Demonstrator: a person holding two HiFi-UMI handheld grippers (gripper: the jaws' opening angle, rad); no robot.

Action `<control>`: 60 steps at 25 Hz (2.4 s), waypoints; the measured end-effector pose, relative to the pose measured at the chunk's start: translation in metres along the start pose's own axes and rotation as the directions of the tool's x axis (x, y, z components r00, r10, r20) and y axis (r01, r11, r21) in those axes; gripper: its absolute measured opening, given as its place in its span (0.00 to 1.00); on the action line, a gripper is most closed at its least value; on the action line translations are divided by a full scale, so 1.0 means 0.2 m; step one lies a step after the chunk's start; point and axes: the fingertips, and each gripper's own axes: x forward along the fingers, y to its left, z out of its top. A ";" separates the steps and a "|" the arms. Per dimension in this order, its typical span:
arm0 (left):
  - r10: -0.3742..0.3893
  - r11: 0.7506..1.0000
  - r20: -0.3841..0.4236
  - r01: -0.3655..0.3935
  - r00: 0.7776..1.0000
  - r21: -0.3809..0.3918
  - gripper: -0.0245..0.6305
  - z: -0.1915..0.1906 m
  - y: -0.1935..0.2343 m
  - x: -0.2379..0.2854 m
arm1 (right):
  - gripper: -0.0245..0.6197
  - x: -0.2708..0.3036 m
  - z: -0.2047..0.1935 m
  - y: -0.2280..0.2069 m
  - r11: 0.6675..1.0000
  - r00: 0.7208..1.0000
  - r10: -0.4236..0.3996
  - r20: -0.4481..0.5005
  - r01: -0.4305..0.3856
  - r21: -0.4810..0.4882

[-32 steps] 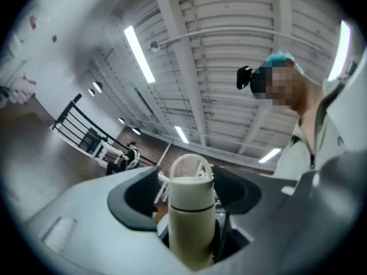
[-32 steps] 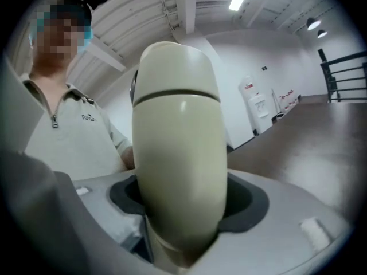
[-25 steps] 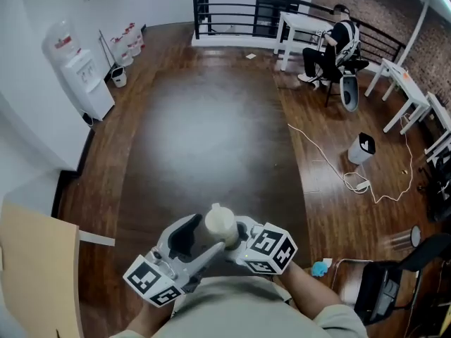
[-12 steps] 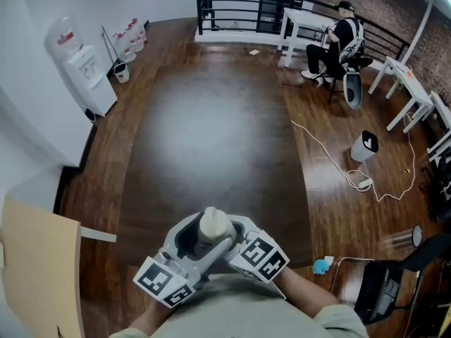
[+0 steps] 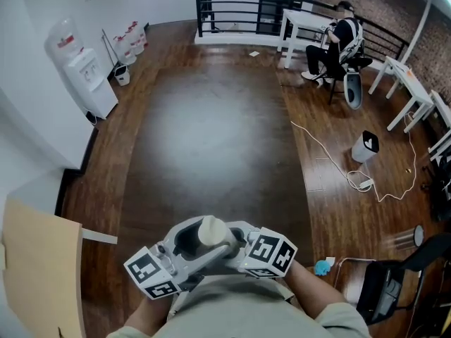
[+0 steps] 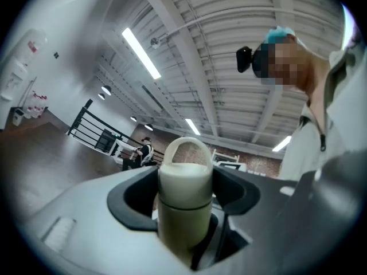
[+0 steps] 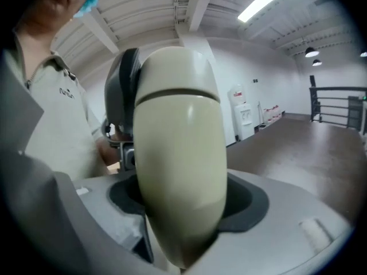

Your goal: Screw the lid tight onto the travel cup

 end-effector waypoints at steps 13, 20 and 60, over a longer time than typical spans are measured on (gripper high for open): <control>-0.583 0.806 -0.101 0.557 0.806 -0.202 0.50 -0.05 -0.23 0.00 | 0.53 -0.12 -0.02 0.42 0.789 0.793 0.609 0.012 -0.608 0.084; -0.620 0.774 -0.081 0.592 0.780 -0.223 0.50 -0.05 -0.23 0.03 | 0.53 -0.13 -0.01 0.40 0.800 0.804 0.595 0.025 -0.594 0.081; 0.158 0.987 0.022 -0.159 0.987 0.018 0.50 -0.05 0.07 0.10 | 0.53 -0.05 0.01 -0.23 0.942 0.946 -0.322 0.022 0.323 -0.094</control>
